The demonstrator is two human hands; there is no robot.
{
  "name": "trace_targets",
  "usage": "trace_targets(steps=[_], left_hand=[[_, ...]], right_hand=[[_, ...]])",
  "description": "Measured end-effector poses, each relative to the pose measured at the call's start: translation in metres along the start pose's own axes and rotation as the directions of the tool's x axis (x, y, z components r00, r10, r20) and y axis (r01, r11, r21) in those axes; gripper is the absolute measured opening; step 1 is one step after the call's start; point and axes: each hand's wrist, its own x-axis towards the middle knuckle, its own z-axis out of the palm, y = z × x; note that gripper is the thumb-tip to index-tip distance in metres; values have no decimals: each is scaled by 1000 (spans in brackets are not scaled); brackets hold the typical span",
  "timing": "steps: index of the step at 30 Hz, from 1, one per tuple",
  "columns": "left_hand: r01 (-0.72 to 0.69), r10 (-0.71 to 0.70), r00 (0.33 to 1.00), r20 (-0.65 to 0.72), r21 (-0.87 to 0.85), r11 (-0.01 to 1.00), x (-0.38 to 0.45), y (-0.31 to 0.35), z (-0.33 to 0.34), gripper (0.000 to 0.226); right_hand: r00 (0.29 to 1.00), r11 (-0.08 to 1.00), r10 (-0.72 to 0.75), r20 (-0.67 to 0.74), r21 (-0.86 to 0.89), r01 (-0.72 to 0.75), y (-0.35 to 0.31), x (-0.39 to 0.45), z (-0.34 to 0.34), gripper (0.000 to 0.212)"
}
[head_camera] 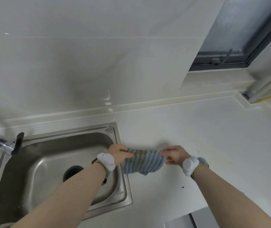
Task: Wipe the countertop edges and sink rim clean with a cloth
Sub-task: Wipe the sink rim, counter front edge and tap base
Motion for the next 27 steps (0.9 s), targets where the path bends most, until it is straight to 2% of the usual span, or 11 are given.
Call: trace_targets(steps=[3, 5, 6, 7, 9, 11, 13, 17, 22, 25, 27], left_hand=[[-3, 1, 995, -95, -23, 1000, 12, 4, 12, 15], [38, -19, 992, -124, 150, 988, 23, 7, 21, 18], [75, -29, 985, -170, 268, 960, 26, 6, 28, 38], [62, 5, 984, -177, 374, 925, 24, 6, 34, 32], [-143, 225, 971, -80, 562, 815, 18, 3, 48, 31], [-405, 385, 903, 193, 684, 606, 19, -5, 61, 37], [-493, 305, 867, 394, 771, 403, 23, -15, 68, 49], [-427, 118, 904, 411, 867, 255, 23, -12, 67, 55], [-335, -191, 906, 377, 916, 222, 25, -9, 63, 36], [-285, -161, 932, 324, 932, 221, 24, -25, 45, 57], [-296, -173, 925, 340, 925, 238, 20, -30, 37, 63]], right_hand=[[985, 998, -47, -167, -48, 40, -2, 14, 6, 16], [965, 994, -76, -250, -92, 55, 4, 21, 14, 32], [945, 968, -146, -294, -240, 75, 8, 21, 17, 38], [919, 894, -255, -301, -436, 105, 14, 20, 19, 37], [861, 676, -483, -161, -693, 250, 26, 16, 26, 31], [830, 506, -552, 73, -762, 404, 35, 15, 36, 38], [834, 369, -496, 242, -810, 455, 46, 20, 44, 44], [890, 155, -325, 319, -911, 383, 35, 19, 44, 36], [950, 13, -57, 307, -951, 308, -3, 3, 55, 31], [962, -180, 14, 272, -946, 270, -15, -23, 66, 34], [967, -166, -21, 253, -955, 246, -16, -32, 63, 34]])
